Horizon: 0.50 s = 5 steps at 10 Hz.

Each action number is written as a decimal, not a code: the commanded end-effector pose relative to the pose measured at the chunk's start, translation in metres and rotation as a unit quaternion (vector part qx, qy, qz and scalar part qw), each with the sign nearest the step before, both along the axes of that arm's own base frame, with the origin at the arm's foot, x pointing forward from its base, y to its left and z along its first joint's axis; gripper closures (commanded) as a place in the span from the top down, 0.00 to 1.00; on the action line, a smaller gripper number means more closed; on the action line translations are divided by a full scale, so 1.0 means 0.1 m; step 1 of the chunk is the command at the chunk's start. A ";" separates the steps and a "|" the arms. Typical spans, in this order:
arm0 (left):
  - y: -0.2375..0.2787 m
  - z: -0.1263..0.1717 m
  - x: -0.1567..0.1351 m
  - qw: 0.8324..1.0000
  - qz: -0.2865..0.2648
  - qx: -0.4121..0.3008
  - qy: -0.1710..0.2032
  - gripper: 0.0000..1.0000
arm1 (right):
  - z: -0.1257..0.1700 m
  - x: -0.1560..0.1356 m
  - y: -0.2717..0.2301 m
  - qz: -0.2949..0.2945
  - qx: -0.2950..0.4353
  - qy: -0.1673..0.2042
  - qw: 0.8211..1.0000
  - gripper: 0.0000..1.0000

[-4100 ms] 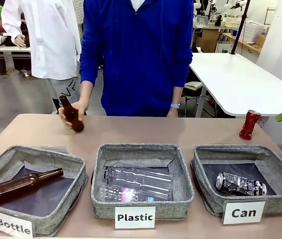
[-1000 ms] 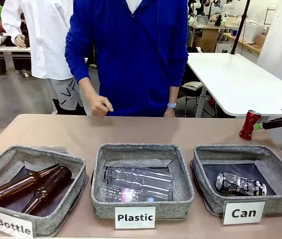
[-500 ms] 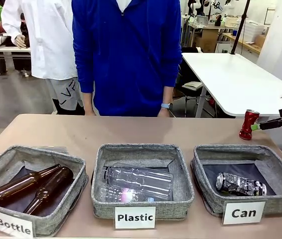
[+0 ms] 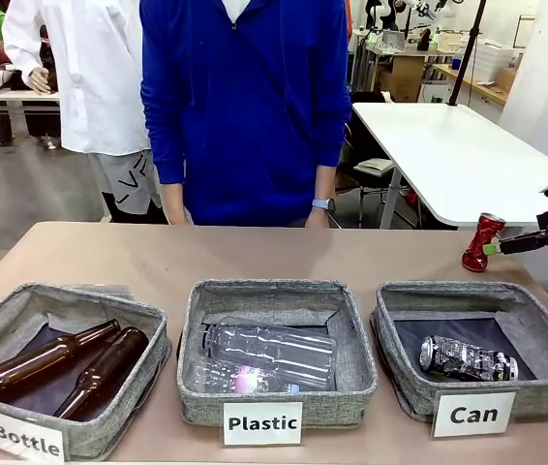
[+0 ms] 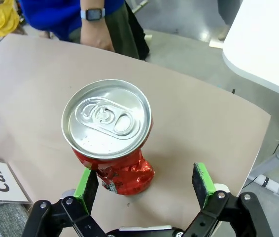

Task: Sort the can waste into the basket.
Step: Pick up the can waste from the table and place it in the right Fabric basket.

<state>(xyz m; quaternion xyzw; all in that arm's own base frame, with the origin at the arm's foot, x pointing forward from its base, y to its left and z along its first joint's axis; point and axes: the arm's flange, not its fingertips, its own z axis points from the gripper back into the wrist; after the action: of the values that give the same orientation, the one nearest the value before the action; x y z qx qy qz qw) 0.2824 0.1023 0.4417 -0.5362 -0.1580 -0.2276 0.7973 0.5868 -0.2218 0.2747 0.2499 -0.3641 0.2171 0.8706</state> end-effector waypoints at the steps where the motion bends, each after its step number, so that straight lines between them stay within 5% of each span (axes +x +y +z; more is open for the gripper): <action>1: 0.02 0.04 0.00 1.000 -0.003 -0.005 0.008 1.00 | 0.06 0.10 0.03 0.006 0.007 0.003 1.000 1.00; 5: 0.02 0.04 0.00 1.000 -0.003 -0.005 0.008 1.00 | 0.07 0.13 0.14 0.030 0.010 -0.007 0.999 1.00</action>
<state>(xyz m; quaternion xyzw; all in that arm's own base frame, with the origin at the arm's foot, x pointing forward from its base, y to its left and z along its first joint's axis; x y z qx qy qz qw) 0.2824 0.1023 0.4417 -0.5362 -0.1579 -0.2275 0.7973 0.5936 -0.2098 0.2796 0.2637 -0.3657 0.2324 0.8618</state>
